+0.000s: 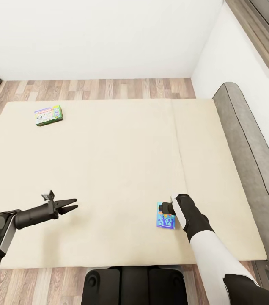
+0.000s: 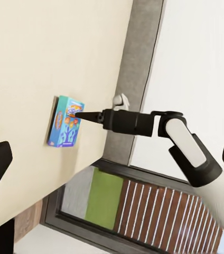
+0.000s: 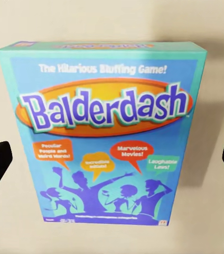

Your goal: Put all the toys in the child's room - the three board games (two on the bed and one on the table), the two jigsaw puzzles on the table, and the tennis ball on the table - inside the toy box on the table in the child's room.

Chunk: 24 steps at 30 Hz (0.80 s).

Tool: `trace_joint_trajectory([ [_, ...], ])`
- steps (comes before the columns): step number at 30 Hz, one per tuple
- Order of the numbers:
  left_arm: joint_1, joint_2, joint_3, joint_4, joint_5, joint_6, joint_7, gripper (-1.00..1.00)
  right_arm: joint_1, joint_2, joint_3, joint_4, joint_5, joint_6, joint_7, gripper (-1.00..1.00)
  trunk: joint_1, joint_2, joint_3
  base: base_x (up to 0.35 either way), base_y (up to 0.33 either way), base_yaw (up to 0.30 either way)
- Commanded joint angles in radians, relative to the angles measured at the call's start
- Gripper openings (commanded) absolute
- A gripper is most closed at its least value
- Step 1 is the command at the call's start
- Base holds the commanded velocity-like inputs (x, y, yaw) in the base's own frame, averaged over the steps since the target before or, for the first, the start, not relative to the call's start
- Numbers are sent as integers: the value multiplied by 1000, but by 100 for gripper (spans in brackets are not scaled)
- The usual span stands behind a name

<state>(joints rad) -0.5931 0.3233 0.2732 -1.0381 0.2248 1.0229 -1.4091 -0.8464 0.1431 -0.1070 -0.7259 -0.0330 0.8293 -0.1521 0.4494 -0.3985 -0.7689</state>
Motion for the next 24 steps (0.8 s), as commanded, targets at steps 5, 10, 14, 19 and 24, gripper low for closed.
trace_joint_trajectory([
  [5, 1, 0, -8, -15, 0, 15, -46, 100, 0, 1, -3, -1, -4, 4, -4, 100, 1, -2, -1, 0, 0, 0],
  [10, 1, 2, -39, -23, -1, 17, -62, 100, 0, 1, -3, -1, -4, 4, -4, 100, 1, -2, -1, 0, 0, 0],
  [14, 1, 1, -48, -24, -1, 17, -65, 100, 0, 1, -3, -1, -4, 4, -4, 100, 1, -2, -3, 0, 0, 0],
  [19, 1, 1, -50, -25, -1, 17, -66, 100, 0, 1, -3, -1, -4, 4, -4, 100, 1, -2, -7, 0, 0, 0],
  [24, 1, 0, -51, -25, -1, 17, -66, 100, 0, 1, -3, -1, -4, 3, -4, 100, 1, -2, -15, 0, 0, 0],
])
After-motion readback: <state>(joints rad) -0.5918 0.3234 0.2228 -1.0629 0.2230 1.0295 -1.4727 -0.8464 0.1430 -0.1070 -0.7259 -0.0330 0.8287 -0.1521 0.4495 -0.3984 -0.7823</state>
